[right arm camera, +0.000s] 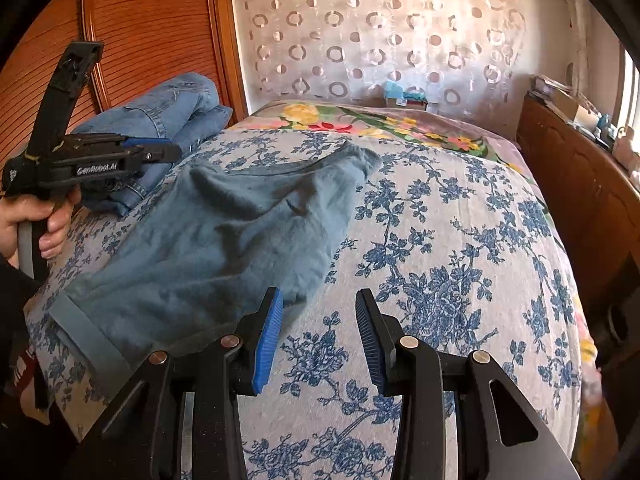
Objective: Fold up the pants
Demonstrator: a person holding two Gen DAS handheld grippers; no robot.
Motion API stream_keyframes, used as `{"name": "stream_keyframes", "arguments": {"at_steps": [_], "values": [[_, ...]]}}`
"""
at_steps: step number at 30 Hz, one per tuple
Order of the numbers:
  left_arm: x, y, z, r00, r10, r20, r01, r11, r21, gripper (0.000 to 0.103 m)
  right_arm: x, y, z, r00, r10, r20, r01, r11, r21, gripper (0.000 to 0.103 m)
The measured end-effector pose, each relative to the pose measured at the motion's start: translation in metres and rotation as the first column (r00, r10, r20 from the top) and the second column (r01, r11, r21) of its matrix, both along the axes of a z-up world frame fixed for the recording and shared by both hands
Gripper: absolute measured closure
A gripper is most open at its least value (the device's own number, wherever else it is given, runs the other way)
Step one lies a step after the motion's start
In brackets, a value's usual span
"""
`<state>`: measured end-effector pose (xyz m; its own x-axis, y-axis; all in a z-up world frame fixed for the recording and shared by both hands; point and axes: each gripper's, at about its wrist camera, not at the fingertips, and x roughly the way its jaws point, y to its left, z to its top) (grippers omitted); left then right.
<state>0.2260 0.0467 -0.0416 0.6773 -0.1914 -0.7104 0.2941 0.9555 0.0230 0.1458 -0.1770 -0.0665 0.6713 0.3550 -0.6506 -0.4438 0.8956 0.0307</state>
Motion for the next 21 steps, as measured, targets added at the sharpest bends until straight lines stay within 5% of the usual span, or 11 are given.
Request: {"name": "stream_keyframes", "arguments": {"at_steps": [3, 21], "values": [[-0.015, -0.005, 0.001, 1.000, -0.019, 0.003, 0.019, 1.000, -0.009, 0.048, -0.006, 0.001, 0.002, 1.000, 0.003, 0.005, -0.003, 1.000, 0.003, 0.063], [-0.102, -0.001, -0.022, 0.999, -0.007, -0.034, 0.007, 1.000, -0.019, 0.048, -0.055, 0.010, -0.003, 0.999, 0.042, -0.001, -0.042, 0.998, 0.042, 0.063]]}}
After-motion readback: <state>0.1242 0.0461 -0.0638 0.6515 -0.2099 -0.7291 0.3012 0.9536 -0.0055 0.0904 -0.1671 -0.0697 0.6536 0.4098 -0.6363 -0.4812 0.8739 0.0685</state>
